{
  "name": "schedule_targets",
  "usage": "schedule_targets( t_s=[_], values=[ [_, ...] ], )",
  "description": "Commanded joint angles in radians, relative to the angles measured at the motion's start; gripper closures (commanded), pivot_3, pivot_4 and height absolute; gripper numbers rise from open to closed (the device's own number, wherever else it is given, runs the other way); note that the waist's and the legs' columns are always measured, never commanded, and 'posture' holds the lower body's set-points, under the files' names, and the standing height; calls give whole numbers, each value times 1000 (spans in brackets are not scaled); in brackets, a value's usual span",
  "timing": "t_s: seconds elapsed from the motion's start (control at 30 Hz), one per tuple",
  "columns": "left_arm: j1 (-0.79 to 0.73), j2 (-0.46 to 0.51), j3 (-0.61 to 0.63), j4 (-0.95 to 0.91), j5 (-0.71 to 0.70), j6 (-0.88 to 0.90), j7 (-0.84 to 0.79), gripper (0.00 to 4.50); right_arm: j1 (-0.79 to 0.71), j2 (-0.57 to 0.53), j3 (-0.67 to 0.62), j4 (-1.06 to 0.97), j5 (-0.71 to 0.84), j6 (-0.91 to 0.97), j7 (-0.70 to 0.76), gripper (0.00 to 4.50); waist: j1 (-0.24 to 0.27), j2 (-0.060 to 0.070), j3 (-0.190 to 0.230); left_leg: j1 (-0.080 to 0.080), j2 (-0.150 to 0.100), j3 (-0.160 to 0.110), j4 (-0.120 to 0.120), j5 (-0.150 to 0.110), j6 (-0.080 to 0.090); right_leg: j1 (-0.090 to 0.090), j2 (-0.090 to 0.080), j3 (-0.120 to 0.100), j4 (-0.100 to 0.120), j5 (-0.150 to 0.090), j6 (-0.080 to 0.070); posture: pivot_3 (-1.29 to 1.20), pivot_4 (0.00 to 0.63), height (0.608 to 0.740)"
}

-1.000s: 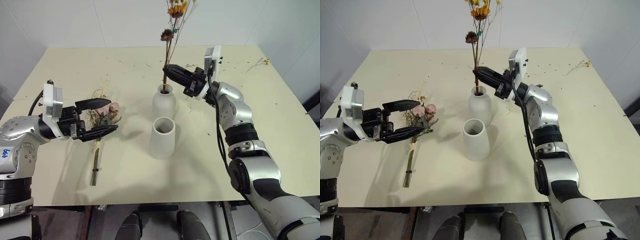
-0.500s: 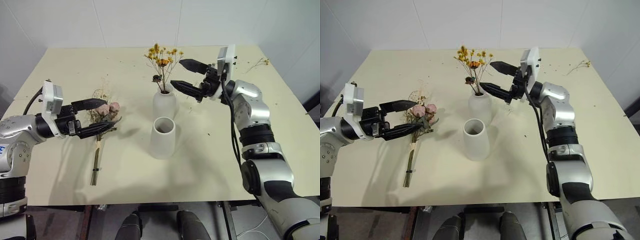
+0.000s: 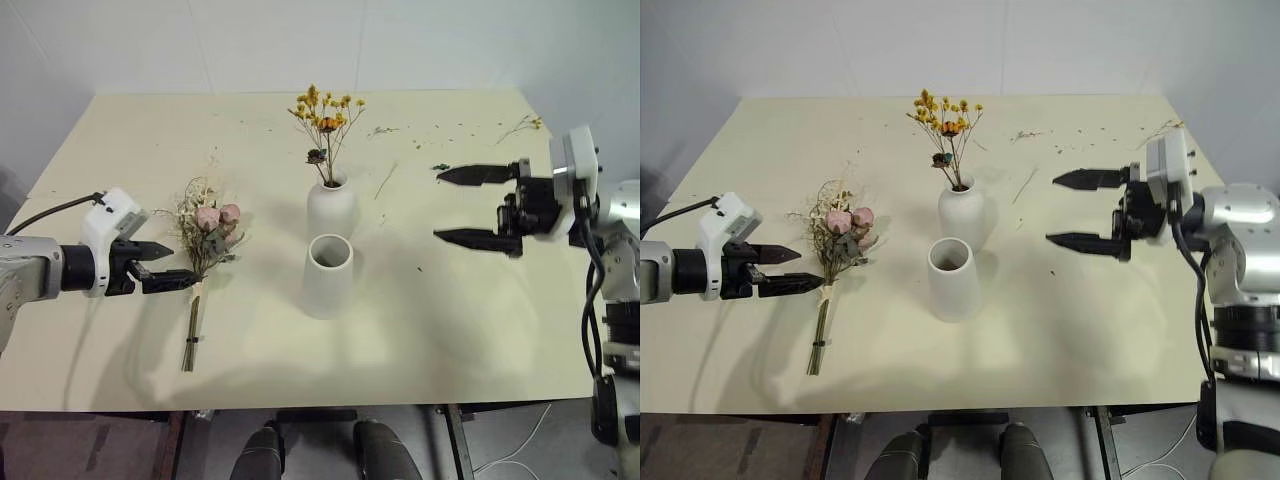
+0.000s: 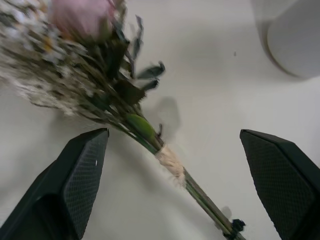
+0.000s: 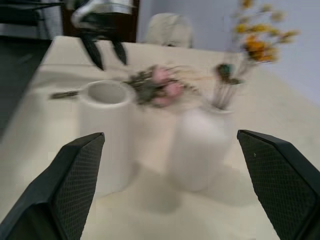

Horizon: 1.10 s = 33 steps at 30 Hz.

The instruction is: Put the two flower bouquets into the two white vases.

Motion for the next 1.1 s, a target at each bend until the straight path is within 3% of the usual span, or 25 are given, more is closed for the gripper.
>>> schedule_targets(
  t_s=[0.03,0.17,0.47,0.6,0.7,0.9,1.1],
  values=[
    [9,21,-24,-38,-7,78,17,0,37,-32,-46,-126,66,33,-10,22,3,0,0,1,0,0,0,0,0,0,0,0,0,0,0,0,150,740],
    [-5,-12,-39,-41,2,144,77,0,42,-12,-33,-139,70,26,-41,22,7,0,0,1,0,0,2,0,0,1,0,0,1,0,0,0,150,740],
    [-84,-186,-60,-51,15,305,254,0,29,-7,-17,-88,73,14,-26,22,22,-1,0,0,-1,-1,3,0,0,1,-1,-1,1,0,0,0,150,740],
    [-83,-208,-94,-43,29,334,291,0,26,-1,-7,-90,76,18,-22,22,23,-1,0,0,-1,-1,4,1,0,1,-1,-1,1,1,0,0,150,740],
    [-78,-215,-95,-29,34,330,303,600,33,-2,-9,-95,80,21,-19,0,26,-1,0,0,-1,-1,4,1,0,1,-1,-1,2,1,0,0,150,740],
    [-60,-207,-100,-19,45,302,302,2404,56,6,-28,-95,94,10,-14,0,31,-1,0,0,-1,-1,6,1,0,2,-1,-1,3,1,0,0,150,740],
    [-55,-216,-87,41,107,165,322,4218,91,6,-32,-108,96,0,-18,0,34,-1,0,0,-1,-1,7,1,0,2,-1,-1,3,1,0,0,150,740]
  ],
)
